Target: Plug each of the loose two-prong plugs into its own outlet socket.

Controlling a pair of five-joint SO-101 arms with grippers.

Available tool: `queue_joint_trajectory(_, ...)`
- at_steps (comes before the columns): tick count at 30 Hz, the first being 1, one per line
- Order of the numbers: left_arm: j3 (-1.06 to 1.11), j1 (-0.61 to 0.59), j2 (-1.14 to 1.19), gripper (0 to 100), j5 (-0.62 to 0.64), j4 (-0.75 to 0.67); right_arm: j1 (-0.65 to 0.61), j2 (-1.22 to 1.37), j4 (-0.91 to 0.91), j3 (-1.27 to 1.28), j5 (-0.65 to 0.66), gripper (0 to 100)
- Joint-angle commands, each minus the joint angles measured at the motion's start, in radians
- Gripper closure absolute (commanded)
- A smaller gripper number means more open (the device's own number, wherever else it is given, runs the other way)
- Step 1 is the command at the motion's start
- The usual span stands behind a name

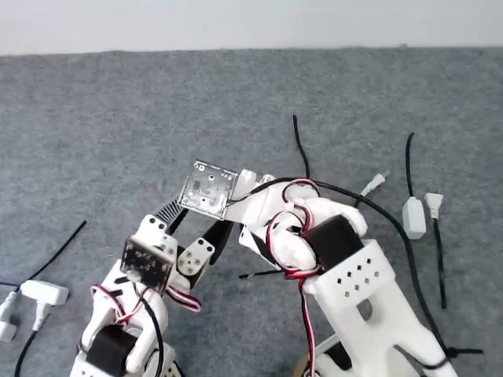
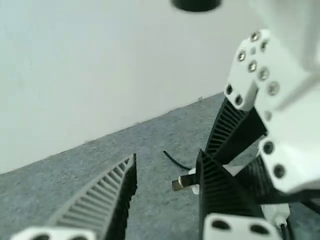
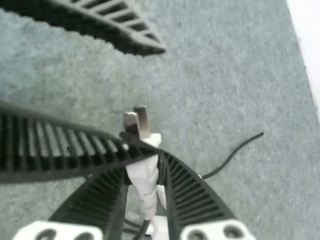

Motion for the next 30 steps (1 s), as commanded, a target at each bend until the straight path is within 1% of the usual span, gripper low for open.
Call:
queue_joint_trajectory(1,-0.005,0.006,0.008,81,0.012,-0.032,-0.012,-0.03,0.058,-0.103,-0.014,99.0)
queue_joint_trajectory(5,-0.005,0.006,0.009,81,0.009,-0.034,-0.013,-0.031,0.105,-0.144,-0.015,99.0)
queue_joint_trajectory(9,0.007,0.005,0.008,81,0.008,-0.04,-0.013,-0.031,0.116,-0.172,-0.051,99.0)
queue_joint_trajectory(12,0.025,0.005,0.009,81,0.008,-0.064,-0.027,-0.031,0.124,-0.175,-0.054,99.0)
queue_joint_trajectory(17,0.031,0.011,0.009,81,0.012,-0.064,-0.064,-0.031,0.147,-0.175,-0.054,99.0)
queue_joint_trajectory(24,0.042,0.012,0.009,81,0.012,-0.066,-0.065,-0.031,0.2,-0.236,-0.055,99.0)
queue_joint_trajectory(30,0.067,0.02,0.009,81,0.014,-0.095,-0.065,-0.031,0.234,-0.276,-0.058,99.0)
